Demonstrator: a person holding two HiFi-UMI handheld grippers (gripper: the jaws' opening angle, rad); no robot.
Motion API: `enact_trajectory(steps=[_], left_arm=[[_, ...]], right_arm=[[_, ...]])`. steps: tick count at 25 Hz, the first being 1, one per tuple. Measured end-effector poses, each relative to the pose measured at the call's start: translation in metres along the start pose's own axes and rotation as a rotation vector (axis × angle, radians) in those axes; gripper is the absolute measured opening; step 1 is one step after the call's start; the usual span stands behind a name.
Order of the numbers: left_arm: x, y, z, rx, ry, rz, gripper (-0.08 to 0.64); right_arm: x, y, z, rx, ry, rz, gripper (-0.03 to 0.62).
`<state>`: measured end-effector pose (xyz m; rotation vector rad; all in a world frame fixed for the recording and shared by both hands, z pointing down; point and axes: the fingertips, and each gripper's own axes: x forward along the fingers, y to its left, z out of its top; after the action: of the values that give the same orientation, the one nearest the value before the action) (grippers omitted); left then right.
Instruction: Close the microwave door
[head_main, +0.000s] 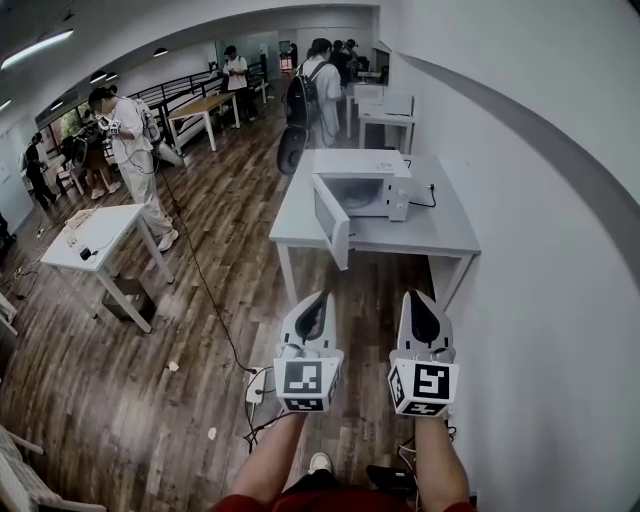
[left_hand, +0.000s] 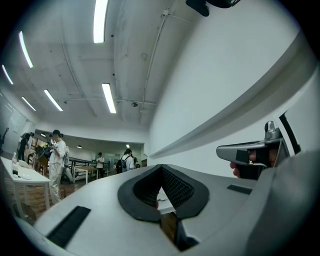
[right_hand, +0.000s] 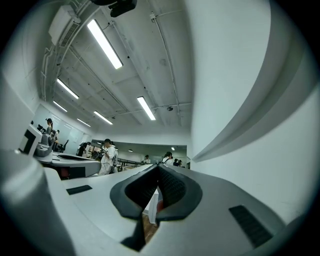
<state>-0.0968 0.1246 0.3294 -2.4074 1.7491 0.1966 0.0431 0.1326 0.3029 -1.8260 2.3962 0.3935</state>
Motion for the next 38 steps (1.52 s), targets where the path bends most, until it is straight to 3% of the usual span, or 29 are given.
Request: enact_trajectory(steps=[9, 19, 38], left_arm=[[0.056, 0.053, -0.013, -0.019, -0.013, -0.016, 0.026], [0.097, 0.066, -0.031, -0.029, -0.005, -0.045, 0.026], [0.251, 0.028, -0.058, 0.020, 0.007, -0.014, 0.026]], right_arm=[[0.073, 0.017, -0.016, -0.027, 0.002, -0.017, 0.026], [0.109, 0.008, -0.033, -0.031, 0.003, -0.048, 0.026], [0.225, -0.101, -0.082, 0.012, -0.004, -0.001, 0.026]])
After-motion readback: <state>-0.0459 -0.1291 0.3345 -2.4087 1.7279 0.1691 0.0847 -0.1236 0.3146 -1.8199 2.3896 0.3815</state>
